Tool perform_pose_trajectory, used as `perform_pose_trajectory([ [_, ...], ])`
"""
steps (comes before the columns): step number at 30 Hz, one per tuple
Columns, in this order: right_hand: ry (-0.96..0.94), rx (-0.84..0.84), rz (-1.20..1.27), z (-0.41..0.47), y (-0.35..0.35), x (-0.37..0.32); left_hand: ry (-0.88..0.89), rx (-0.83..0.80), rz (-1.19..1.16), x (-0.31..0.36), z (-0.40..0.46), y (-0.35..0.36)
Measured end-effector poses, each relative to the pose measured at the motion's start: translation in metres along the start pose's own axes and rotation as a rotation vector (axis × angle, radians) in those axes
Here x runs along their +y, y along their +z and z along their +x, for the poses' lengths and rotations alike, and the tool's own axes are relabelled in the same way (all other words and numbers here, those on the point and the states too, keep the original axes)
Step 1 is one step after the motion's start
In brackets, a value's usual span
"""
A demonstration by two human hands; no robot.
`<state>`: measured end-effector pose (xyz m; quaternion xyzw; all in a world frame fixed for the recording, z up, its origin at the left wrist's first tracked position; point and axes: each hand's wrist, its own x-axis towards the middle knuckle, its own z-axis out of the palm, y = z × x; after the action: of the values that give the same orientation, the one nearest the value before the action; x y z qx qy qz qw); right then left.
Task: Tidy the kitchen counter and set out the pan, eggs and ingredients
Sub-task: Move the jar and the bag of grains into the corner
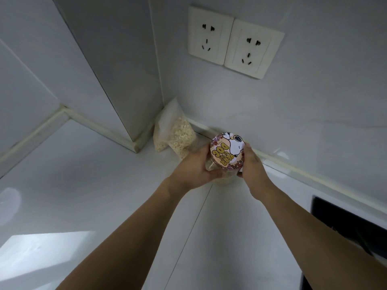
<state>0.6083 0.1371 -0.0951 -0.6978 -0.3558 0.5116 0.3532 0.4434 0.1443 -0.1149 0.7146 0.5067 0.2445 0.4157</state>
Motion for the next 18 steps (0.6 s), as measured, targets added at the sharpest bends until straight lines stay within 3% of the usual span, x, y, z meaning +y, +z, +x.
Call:
perform_pose_trajectory([
  [9, 0.012, 0.082, 0.05, -0.087, -0.033, -0.006, 0.053, -0.096, 0.012, 0.055, -0.048, 0.001],
  [18, -0.012, 0.19, 0.16, -0.178, -0.125, 0.001, 0.165, -0.167, -0.02, 0.145, -0.095, 0.045],
])
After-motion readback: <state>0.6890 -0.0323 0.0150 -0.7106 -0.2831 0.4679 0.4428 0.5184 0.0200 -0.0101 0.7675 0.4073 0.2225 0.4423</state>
